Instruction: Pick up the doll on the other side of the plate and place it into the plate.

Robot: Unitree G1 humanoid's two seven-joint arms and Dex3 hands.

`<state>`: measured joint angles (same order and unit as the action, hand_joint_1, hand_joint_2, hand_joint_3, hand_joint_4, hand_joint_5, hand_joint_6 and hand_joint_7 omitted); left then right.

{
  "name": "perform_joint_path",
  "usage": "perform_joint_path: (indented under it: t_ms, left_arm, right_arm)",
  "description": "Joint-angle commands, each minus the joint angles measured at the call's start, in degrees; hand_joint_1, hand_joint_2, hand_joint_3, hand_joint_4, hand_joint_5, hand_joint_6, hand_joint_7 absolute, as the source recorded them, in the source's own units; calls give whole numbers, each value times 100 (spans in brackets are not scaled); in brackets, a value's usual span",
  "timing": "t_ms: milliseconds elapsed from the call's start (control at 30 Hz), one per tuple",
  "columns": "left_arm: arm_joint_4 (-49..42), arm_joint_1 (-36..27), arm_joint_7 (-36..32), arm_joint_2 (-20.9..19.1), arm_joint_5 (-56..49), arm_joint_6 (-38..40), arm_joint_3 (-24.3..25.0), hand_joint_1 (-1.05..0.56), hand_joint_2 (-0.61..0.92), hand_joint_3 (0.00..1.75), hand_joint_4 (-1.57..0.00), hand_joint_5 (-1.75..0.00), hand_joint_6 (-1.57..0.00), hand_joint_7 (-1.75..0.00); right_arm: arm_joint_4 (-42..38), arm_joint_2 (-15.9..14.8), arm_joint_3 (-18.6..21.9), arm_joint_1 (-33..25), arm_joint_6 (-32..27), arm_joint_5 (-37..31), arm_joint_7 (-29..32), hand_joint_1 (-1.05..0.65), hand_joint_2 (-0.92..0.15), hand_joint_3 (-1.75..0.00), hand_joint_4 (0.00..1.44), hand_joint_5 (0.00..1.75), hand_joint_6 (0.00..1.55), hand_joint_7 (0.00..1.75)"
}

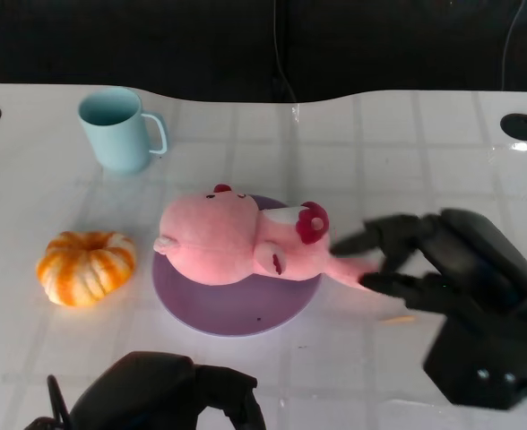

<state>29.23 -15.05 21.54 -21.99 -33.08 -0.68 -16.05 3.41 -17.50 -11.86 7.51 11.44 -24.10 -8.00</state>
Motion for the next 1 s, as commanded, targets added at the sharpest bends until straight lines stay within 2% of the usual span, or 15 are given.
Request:
perform_joint_path:
  t_ms: [33, 67, 100, 133, 200, 233, 333, 467, 667, 800, 1000]
  left_arm:
    - [-71, 31, 8, -86, 42, 8, 61, -19, 92, 26, -71, -147, -83, -75]
    - [-79, 37, 15, -92, 59, 11, 73, -19, 92, 26, -72, -147, -83, -75]
    - [-89, 43, 20, -103, 77, 7, 86, -20, 92, 27, -72, -147, -83, -75]
    - [-98, 47, 23, -113, 93, 1, 97, -20, 92, 28, -72, -148, -83, -75]
    - [-117, 42, 16, -136, 117, -31, 119, -20, 92, 28, -72, -148, -83, -76]
    - [-114, 35, 25, -144, 120, -22, 123, -20, 92, 28, -72, -148, -83, -76]
    - [-59, -5, 82, -166, 138, 58, 141, -20, 92, 29, -70, -149, -83, -76]
    - [-27, -71, 99, -164, 367, 102, 237, -19, 92, 30, -68, -151, -82, -78]
    - [-246, -81, 9, -123, 994, -23, 446, -16, 92, 35, -70, -152, -79, -85]
    - [-264, -67, -10, -101, 995, -7, 416, -15, 92, 34, -70, -155, -77, -89]
    - [-315, -62, -59, -135, 950, -139, 439, -14, 92, 31, -68, -163, -75, -92]
  right_arm:
    - [300, -181, 243, -419, -66, 123, -56, 0, -51, -95, 100, 129, 115, 54]
    - [386, -212, 313, -560, -81, 186, -93, 1, -43, -110, 100, 131, 111, 66]
    - [528, -223, 384, -709, -186, 235, -153, 2, -39, -122, 99, 138, 104, 86]
    - [672, -225, 441, -835, -301, 270, -210, 1, -37, -129, 94, 154, 92, 117]
    - [1001, -267, 519, -1096, -474, 190, -266, -1, -38, -132, 89, 170, 81, 143]
    - [1184, -276, 542, -1215, -582, 128, -298, -2, -38, -132, 88, 172, 77, 149]
    - [1697, -327, 578, -1574, -812, 8, -400, -3, -37, -131, 86, 174, 72, 153]
    - [2153, -445, 635, -1876, -1178, 243, -866, -2, -39, -130, 83, 175, 73, 151]
    - [1832, -454, 625, -1905, -1230, 397, -1029, 1, -43, -119, 80, 171, 75, 141]
    - [1700, -422, 653, -1812, -1324, 553, -1127, 4, -43, -121, 81, 171, 78, 141]
    - [1556, -439, 608, -1789, -1125, 510, -1058, 6, -41, -123, 82, 173, 78, 142]
